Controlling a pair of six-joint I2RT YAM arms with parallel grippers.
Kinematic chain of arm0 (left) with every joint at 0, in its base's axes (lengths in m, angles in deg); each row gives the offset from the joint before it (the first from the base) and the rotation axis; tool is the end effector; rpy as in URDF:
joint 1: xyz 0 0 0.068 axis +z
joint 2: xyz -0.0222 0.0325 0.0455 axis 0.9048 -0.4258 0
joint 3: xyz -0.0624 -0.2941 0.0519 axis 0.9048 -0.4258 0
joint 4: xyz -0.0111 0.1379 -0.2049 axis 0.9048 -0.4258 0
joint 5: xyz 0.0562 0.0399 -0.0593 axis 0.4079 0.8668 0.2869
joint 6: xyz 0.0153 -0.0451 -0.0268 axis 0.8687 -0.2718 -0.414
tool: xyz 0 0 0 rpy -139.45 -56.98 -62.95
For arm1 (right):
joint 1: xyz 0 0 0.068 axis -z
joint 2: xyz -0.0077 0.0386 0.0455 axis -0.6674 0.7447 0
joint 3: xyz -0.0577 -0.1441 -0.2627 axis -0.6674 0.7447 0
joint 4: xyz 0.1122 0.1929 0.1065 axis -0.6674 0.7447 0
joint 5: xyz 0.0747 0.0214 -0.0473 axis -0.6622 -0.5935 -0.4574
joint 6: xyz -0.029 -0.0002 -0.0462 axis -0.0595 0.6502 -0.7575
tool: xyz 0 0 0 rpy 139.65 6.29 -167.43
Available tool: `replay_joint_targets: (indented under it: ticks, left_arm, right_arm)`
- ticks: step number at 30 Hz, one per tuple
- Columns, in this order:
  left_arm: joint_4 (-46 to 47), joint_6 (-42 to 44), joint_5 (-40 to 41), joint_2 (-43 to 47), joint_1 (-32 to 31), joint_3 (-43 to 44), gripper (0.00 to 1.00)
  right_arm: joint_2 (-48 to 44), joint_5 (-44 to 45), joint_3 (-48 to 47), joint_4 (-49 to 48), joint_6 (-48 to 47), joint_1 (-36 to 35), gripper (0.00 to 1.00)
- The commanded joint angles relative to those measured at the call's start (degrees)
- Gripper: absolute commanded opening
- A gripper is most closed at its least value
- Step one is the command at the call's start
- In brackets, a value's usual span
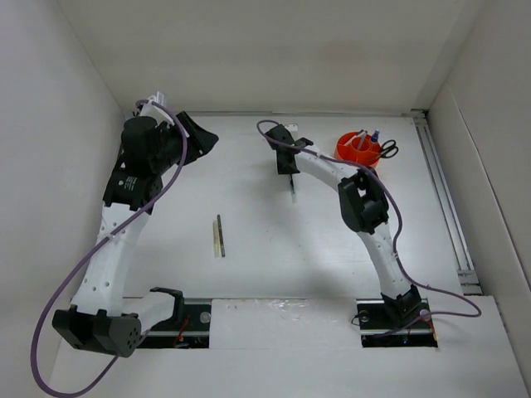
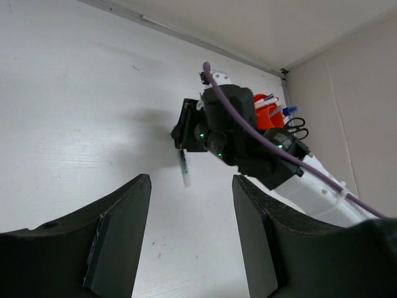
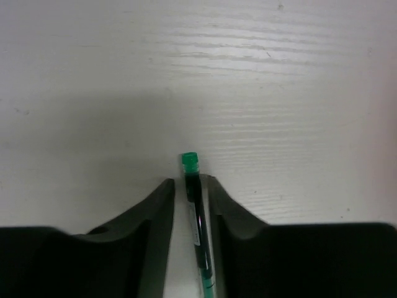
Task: Sort the stationery into containers
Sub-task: Move the pen to the center of the board, then pick up the pen from the center of the board.
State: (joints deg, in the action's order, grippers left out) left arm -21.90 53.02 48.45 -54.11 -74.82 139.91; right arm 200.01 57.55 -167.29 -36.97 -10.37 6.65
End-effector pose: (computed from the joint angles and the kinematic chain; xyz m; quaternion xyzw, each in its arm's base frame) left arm 0.2064 -0.0466 0.4678 -0.0589 0.7585 -0.3305 0.5586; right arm 0.4445 0.2941 0.1964 -0.0274 0.9395 -0.0561 0.3368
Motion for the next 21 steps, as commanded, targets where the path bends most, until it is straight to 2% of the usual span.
replay_joint_targets:
  ticks: [1,5,8,11,13,16,18,21]
  left_arm:
    - [2.6,0.71,1.43,2.46,-0.17,-4.22,0.51]
    - [-0.46,1.77,9.16,2.46,0.52,-11.26,0.51]
    - [0.05,0.82,8.21,2.46,3.42,-16.96,0.5]
    - [0.58,-0.5,9.61,1.85,3.43,-20.84,0.5]
    - [1.11,-1.12,9.62,1.85,3.43,-22.61,0.5]
    - [2.25,-2.44,9.62,1.85,3.43,-24.98,0.5]
    - [2.25,-3.06,11.19,1.85,3.43,-27.43,0.5]
    - [2.25,-4.55,12.95,1.32,3.43,-31.91,0.47]
  right_arm:
    - [-1.51,-3.01,-1.55,0.87,0.34,-0.11,0.4]
    - [0.78,-5.91,-5.68,3.76,1.39,1.21,0.47]
    - [2.7,-7.94,-8.58,6.05,1.39,2.79,0.49]
    - [3.33,-8.99,-9.72,7.11,0.87,3.32,0.5]
    - [3.86,-8.99,-10.43,7.64,0.87,3.32,0.46]
    - [5.7,-9.61,-13.23,9.83,0.34,3.32,0.33]
    - [6.32,-7.68,-13.95,11.15,0.34,3.32,0.36]
    - [6.32,-7.67,-12.9,11.15,0.34,3.32,0.35]
